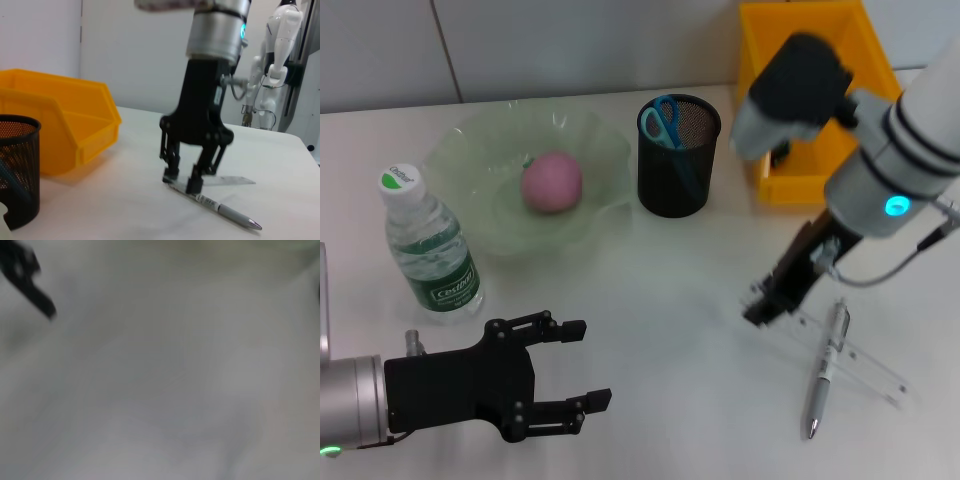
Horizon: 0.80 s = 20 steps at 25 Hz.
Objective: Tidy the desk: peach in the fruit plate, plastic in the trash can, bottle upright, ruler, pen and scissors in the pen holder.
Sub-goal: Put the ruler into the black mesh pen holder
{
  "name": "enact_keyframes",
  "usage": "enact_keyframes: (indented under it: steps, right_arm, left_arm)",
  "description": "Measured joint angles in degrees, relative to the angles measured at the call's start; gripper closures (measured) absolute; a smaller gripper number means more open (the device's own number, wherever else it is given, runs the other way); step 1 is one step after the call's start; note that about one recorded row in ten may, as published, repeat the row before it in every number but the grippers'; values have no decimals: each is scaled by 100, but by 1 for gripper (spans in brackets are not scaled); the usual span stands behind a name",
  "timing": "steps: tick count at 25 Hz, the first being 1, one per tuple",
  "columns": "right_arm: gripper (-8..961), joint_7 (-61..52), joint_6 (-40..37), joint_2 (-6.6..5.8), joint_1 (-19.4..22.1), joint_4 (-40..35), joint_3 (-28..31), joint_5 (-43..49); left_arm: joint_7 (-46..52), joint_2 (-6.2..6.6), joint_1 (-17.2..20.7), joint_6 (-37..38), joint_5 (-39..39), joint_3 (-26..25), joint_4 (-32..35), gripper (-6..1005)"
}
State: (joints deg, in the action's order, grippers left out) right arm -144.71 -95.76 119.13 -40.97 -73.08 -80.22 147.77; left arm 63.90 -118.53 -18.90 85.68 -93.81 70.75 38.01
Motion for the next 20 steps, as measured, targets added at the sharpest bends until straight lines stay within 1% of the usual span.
enact_keyframes:
  steps: [4, 8, 11, 12, 13, 16, 20]
  right_arm:
    - [569, 54, -178, -12, -46, -500, 620, -167]
    - [570, 57, -130, -12, -8, -1102, 946, -196]
    - [570, 40, 112, -7, 39, -1535, 1138, -320]
    - [570, 38, 366, -6, 94, -1753, 1238, -438]
    - [570, 38, 366, -6, 94, -1753, 1238, -438]
    - [570, 58, 957, 1, 230, -1954, 1330, -641]
    - [570, 324, 1907, 11, 416, -1897, 1360, -1188]
  left_arm:
    - [-7, -3, 0, 1, 0, 0, -7, 188]
    - [-31, -4, 0, 2, 0, 0, -19, 188]
    - [-35, -4, -2, 1, 0, 0, -25, 188]
    - [-38, -4, -2, 1, 0, 0, -25, 188]
    - [-41, -4, -2, 1, -1, 0, -25, 188]
    - [-49, -3, -4, 10, -1, 0, -25, 188]
    - [-58, -4, -8, 16, -3, 0, -23, 188]
